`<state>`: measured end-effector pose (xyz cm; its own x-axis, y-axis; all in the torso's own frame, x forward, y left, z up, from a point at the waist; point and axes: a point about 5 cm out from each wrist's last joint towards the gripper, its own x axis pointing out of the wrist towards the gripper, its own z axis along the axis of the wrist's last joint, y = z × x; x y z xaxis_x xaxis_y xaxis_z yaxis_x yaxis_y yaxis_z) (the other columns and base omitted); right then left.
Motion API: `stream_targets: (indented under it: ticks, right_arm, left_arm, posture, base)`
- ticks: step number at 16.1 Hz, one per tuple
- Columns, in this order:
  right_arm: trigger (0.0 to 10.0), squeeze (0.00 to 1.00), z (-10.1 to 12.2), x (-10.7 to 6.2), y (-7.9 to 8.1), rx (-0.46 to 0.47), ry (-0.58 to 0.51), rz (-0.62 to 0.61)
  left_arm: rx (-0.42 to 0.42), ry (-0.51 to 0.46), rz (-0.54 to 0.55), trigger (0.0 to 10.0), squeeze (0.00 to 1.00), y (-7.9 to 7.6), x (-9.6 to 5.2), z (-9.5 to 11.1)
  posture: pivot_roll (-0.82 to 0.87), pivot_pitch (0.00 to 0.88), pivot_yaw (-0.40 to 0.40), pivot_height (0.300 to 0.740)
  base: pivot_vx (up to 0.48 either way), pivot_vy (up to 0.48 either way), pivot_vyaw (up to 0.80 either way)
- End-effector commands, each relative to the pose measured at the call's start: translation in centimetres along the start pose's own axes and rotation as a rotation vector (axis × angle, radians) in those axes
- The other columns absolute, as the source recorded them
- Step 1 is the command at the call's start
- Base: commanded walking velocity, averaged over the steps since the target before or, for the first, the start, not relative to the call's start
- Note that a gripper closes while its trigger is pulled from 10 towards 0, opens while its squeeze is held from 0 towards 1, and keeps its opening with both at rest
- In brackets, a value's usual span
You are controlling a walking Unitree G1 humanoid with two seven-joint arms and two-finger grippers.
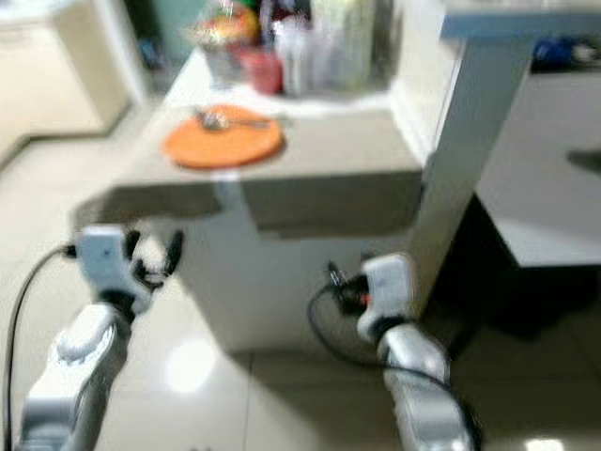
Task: Setting the table
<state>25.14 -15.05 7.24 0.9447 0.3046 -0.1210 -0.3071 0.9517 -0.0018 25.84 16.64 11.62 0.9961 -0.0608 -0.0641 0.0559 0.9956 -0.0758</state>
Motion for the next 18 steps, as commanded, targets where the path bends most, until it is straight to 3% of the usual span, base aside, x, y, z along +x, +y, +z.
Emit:
stream_targets:
  ticks: [1,6,13,18]
  right_arm:
    - [10.0,0.0,0.3,-0.2,-0.9,-0.03,-0.01,-0.03]
    - [10.0,0.0,0.4,-0.3,-0.9,-0.031,-0.01,-0.032]
    - [10.0,0.0,0.9,-0.3,-0.6,-0.04,-0.034,-0.024]
    - [10.0,0.0,0.6,-0.5,-0.9,-0.043,-0.021,-0.027]
  left_arm:
    - [0.01,-0.022,-0.036,10.0,0.0,-0.9,0.3,0.5]
    - [0.012,-0.026,-0.059,10.0,0.0,-1.3,0.3,0.6]
    - [0.029,-0.101,-0.039,10.0,0.0,-0.8,1.0,3.1]
    - [0.023,-0.079,-0.03,10.0,0.0,-0.8,1.1,2.8]
  posture:
    - [-0.17,0.0,0.101,0.74]
    - [-0.17,0.0,0.102,0.74]
    - [-0.17,0.0,0.106,0.74]
    - [-0.18,0.0,0.102,0.74]
  base:
    - [0.48,0.0,0.0]
    - [0.48,0.0,0.0]
    - [0.0,0.0,0.0]
    - [0.0,0.0,0.0]
